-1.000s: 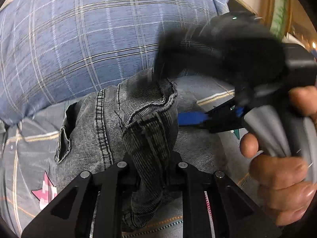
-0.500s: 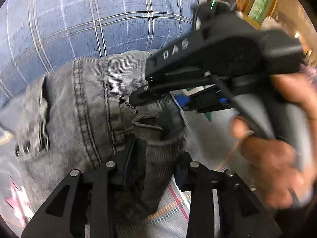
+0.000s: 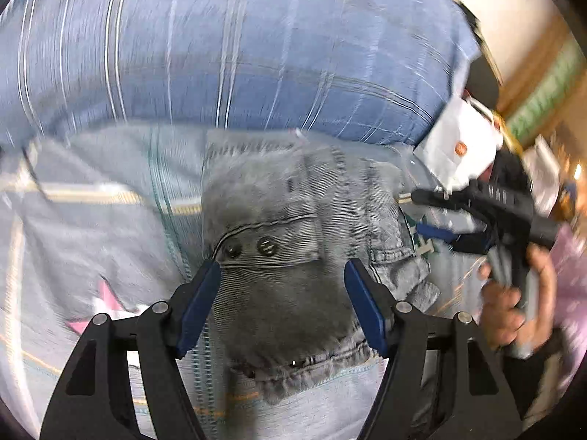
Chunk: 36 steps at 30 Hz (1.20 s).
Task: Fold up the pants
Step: 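Fold the held jeans over with both tools and lay it down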
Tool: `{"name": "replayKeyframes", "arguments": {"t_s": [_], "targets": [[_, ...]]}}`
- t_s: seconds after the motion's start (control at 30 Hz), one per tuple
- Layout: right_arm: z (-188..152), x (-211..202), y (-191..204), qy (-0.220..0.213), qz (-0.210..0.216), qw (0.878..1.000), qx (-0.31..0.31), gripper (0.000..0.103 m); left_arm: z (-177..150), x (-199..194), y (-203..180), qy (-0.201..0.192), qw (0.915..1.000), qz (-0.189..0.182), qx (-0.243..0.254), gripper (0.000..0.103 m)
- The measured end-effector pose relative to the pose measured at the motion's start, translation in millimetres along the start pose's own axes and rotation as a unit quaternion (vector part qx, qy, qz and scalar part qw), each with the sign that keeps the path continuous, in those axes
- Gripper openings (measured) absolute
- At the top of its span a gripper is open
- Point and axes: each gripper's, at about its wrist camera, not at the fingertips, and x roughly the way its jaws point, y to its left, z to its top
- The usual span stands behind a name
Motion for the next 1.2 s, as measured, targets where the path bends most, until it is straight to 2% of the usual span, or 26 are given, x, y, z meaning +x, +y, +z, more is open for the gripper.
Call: {"name": "replayKeyframes", "arguments": {"t_s": [0.03, 0.1, 0.17, 0.27, 0.33, 0.37, 0.4, 0.47, 0.5, 0.53, 0.57, 0.6, 0.63, 0.73, 0.87, 0.97, 1.03, 1.13, 1.17, 1.2], "targets": [[1.2, 5.4, -5.6, 0.009, 0.005, 1.0, 0.01, 0.078, 4.6, 9.0, 13.4, 0.017, 0.999, -0.017, -0.036, 0.069], [3.4, 17.8, -18.0, 0.03, 0.029, 0.998, 0.04, 0.081, 0.9, 23.1, 39.3, 0.046, 0.9907, -0.06, -0.113, 0.069], [5.1, 30.5, -27.1, 0.051, 0.049, 0.996, 0.056, 0.081, 6.0, 28.2, 45.8, 0.055, 0.9871, -0.066, -0.136, 0.07], [4.5, 43.4, -25.4, 0.061, 0.05, 0.995, 0.056, 0.08, 14.7, 39.2, 46.9, 0.073, 0.9847, -0.066, -0.144, 0.07], [2.6, 45.4, -18.8, 0.059, 0.041, 0.996, 0.043, 0.071, 18.9, 44.6, 49.6, 0.08, 0.983, -0.061, -0.153, 0.07], [1.1, 45.5, -15.2, 0.06, 0.038, 0.997, 0.034, 0.058, 21.2, 44.7, 52.1, 0.08, 0.9819, -0.063, -0.16, 0.07], [-0.9, 46.5, -12.3, 0.064, 0.037, 0.997, 0.025, 0.051, 21.8, 45.8, 54.5, 0.078, 0.9804, -0.066, -0.168, 0.07], [-3.1, 49.5, -8.5, 0.062, 0.021, 0.998, 0.015, 0.05, 24.6, 55.1, 57.1, 0.079, 0.9776, -0.064, -0.184, 0.07], [-4.8, 51.4, -5.5, 0.061, 0.013, 0.998, 0.01, 0.044, 23.8, 58.6, 59.7, 0.08, 0.976, -0.064, -0.192, 0.068], [-6.6, 53.3, 0.4, 0.059, -0.001, 0.998, -0.004, 0.039, 23.4, 63.8, 60.5, 0.081, 0.9759, -0.061, -0.193, 0.053], [-9.2, 52.3, 10.3, 0.052, -0.02, 0.998, -0.026, 0.027, 24.0, 64.5, 57.9, 0.084, 0.9766, -0.056, -0.19, 0.034], [-11.0, 49.8, 16.8, 0.047, -0.028, 0.998, -0.041, 0.019, 24.6, 62.1, 54.6, 0.083, 0.978, -0.056, -0.183, 0.028], [-14.0, 43.6, 26.2, 0.034, -0.035, 0.997, -0.061, 0.017, 26.0, 55.6, 49.6, 0.077, 0.9803, -0.056, -0.173, 0.019], [-25.2, 22.5, 53.4, 0.005, -0.001, 0.995, -0.104, 0.015, 28.2, 18.7, 43.8, 0.044, 0.9848, -0.064, -0.155, 0.017], [-46.5, 6.9, 91.6, -0.025, 0.056, 0.985, -0.16, 0.015, 20.1, -45.0, 41.6, -0.014, 0.9919, -0.039, -0.12, 0.017], [-57.6, 18.6, 110.4, -0.018, 0.11, 0.98, -0.167, 0.015, 7.2, -81.1, 51.1, -0.057, 0.9926, -0.011, -0.106, 0.017], [-63.9, 38.0, 119.4, 0.0, 0.125, 0.978, -0.165, 0.015, -2.2, -87.4, 67.7, -0.071, 0.9912, 0.009, -0.111, 0.017], [-73.6, 80.1, 127.2, 0.031, 0.102, 0.98, -0.167, 0.015, -12.5, -62.5, 110.1, -0.042, 0.984, 0.026, -0.171, 0.017], [-77.1, 95.2, 126.2, 0.044, 0.077, 0.982, -0.165, 0.016, -14.1, -48.0, 121.9, -0.025, 0.9813, 0.034, -0.188, 0.019], [-80.6, 108.7, 123.9, 0.051, 0.035, 0.984, -0.165, 0.026, -18.9, -31.0, 134.7, -0.007, 0.9775, 0.052, -0.204, 0.02]]}}
